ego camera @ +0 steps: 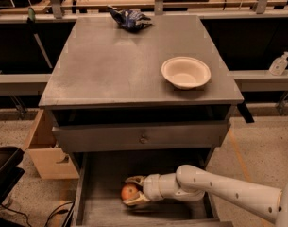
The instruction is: Pick orange can from middle drawer and place on counter
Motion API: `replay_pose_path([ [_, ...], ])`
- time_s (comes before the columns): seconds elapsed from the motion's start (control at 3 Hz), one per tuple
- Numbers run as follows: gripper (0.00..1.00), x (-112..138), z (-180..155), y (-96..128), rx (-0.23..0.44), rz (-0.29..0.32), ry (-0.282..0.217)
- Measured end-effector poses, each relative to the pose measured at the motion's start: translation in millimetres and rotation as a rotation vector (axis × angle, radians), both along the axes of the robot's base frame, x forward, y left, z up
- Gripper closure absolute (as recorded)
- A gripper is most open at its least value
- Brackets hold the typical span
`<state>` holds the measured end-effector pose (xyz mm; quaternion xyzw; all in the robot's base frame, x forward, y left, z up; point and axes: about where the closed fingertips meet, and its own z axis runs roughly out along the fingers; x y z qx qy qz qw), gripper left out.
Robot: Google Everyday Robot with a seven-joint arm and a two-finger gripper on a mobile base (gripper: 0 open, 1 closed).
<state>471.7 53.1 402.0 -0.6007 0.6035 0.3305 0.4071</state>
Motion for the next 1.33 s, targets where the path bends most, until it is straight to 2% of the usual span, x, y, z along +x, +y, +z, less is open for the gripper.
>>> replay_pose_path([
  [0.33,0.59,-0.8,-0.2,1.6,0.001,0.003,0.001],
  [0.67,0.29,-1.9,-0.4,3.8,0.003,0.007,0.003],
  [1.0,0.04,-2.7,-0.5,5.3,0.005,0.009,0.004],
  [1.33,0.00,-3.2,-0.6,6.3,0.006,0.011,0.005],
])
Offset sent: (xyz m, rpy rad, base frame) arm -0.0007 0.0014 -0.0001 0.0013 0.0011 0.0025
